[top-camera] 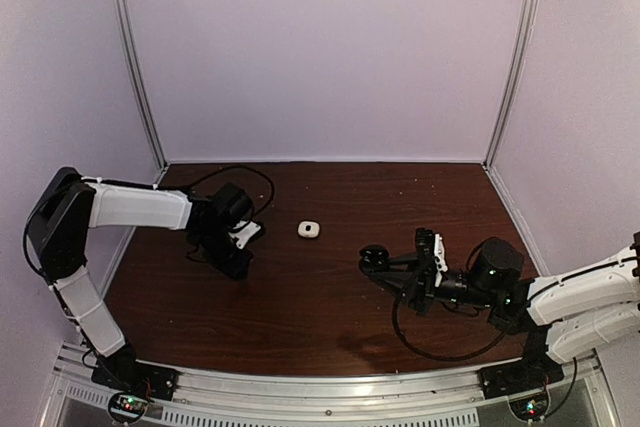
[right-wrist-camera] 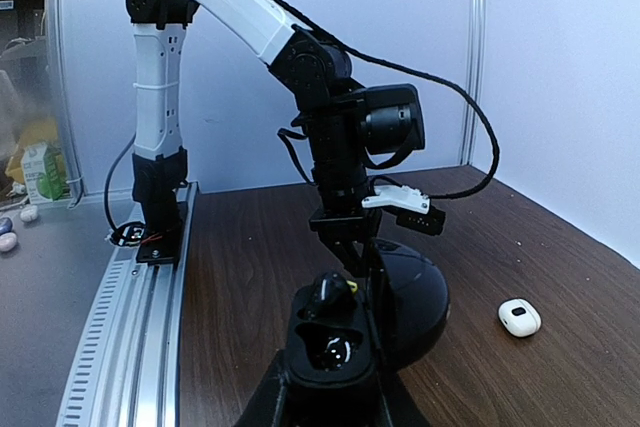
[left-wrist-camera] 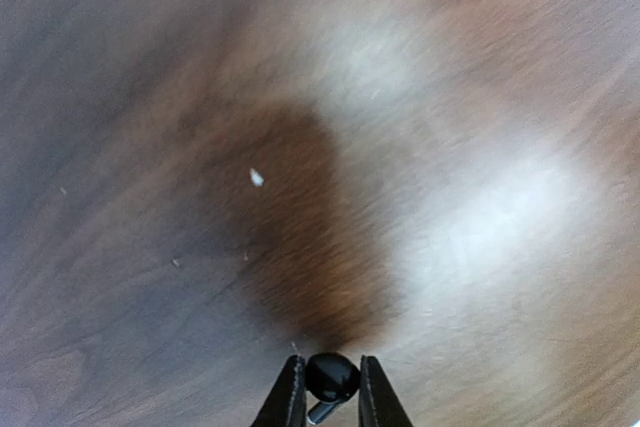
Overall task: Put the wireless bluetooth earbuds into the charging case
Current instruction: Pick up the left earbud from the center of the board, then insert the left earbud into the left side groove of the charging case.
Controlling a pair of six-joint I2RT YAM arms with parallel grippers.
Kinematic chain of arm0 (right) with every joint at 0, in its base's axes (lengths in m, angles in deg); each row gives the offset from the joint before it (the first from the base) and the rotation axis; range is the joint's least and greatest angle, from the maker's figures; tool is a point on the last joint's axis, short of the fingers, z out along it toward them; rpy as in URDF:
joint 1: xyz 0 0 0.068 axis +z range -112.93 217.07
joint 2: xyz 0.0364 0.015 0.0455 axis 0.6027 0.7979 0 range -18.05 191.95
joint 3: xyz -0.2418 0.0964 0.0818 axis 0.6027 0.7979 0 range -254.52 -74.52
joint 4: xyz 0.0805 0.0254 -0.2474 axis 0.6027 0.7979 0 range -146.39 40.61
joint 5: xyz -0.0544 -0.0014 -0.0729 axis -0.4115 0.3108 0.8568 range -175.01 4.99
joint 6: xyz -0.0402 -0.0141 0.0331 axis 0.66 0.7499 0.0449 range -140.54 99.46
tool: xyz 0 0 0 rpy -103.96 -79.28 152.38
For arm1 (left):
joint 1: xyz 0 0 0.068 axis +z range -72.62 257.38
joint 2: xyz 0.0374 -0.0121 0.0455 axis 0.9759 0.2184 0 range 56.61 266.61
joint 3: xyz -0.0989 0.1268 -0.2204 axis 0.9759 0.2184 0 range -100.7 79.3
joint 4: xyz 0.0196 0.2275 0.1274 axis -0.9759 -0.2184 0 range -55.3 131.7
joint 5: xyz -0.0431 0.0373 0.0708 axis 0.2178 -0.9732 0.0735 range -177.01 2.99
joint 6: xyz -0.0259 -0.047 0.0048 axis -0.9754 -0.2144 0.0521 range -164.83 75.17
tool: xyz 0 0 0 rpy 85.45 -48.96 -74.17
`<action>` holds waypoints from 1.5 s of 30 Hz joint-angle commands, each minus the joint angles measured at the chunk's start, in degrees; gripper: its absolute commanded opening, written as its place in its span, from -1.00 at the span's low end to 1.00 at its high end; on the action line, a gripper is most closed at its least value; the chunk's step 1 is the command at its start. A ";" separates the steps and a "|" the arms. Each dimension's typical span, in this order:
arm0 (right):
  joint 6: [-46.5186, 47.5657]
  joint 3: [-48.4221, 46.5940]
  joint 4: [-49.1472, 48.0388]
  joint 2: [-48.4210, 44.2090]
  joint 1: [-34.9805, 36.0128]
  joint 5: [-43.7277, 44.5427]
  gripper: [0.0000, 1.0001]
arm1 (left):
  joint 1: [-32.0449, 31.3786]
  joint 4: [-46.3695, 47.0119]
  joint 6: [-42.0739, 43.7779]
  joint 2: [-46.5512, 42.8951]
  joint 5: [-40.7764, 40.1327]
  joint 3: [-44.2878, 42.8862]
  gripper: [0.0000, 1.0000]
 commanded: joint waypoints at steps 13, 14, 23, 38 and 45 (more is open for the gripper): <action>5.11 -2.70 -18.23 7.76 -0.27 13.05 -1.00 | -7.98 32.77 -5.10 -30.46 11.58 3.48 -0.91; 5.43 -2.60 -20.29 8.57 -0.20 13.09 -1.00 | -9.11 35.22 -5.39 -31.47 11.37 3.89 -0.91; 8.25 -4.77 -29.87 15.10 1.64 16.76 -1.00 | -17.38 57.86 -7.55 -32.60 10.37 8.00 -0.92; 8.65 -11.88 -23.94 17.57 7.40 33.10 -1.00 | -24.49 74.34 -7.72 -22.05 11.70 5.91 -0.92; 9.82 -14.27 -21.46 19.12 9.38 38.35 -1.00 | -24.58 78.27 -10.23 -19.28 12.52 5.62 -0.92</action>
